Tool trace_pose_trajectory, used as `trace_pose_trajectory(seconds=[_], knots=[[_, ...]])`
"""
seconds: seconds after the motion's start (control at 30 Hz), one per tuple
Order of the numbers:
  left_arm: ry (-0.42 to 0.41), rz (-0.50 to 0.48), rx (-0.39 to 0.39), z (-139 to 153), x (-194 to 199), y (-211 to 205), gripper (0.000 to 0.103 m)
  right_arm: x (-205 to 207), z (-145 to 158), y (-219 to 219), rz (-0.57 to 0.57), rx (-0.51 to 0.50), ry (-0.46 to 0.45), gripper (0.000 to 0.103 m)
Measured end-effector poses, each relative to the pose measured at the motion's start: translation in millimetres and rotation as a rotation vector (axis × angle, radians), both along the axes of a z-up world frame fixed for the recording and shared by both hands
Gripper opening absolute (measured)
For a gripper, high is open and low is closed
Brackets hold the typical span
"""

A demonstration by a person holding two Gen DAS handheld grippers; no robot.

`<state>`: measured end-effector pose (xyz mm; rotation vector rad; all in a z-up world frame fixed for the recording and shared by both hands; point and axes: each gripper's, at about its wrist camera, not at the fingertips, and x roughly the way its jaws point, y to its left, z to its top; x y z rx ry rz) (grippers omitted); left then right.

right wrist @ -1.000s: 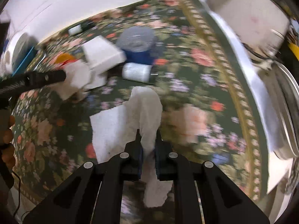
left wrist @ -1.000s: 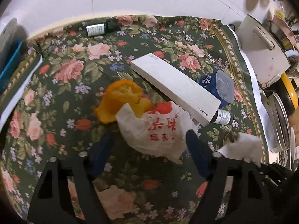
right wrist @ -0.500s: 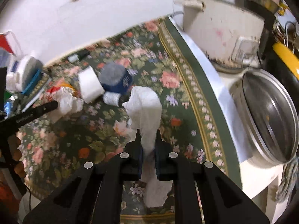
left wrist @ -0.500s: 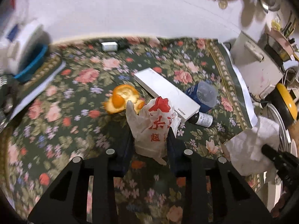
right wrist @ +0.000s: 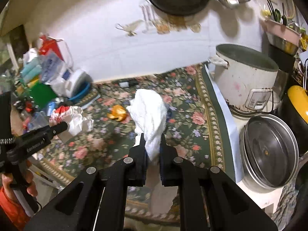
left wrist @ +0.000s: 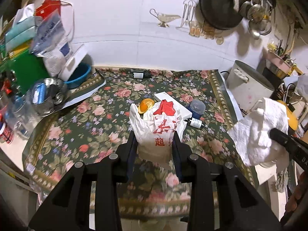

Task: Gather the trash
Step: 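Lift the bag and tissues and carry them down over the bucket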

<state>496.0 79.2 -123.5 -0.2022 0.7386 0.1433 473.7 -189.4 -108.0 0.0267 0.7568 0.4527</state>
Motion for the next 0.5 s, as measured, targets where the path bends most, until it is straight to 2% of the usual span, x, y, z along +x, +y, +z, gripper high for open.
trace_pose_trajectory(seconds=[0.27,0.5], knots=[[-0.020,-0.050,-0.004,-2,-71,17,0.034,-67,5,29,-0.019,0.002,-0.035,0.009],[-0.018,-0.129,-0.004,-11,-160,44,0.034,-144,-8,66,-0.103,0.015,-0.025,0.009]])
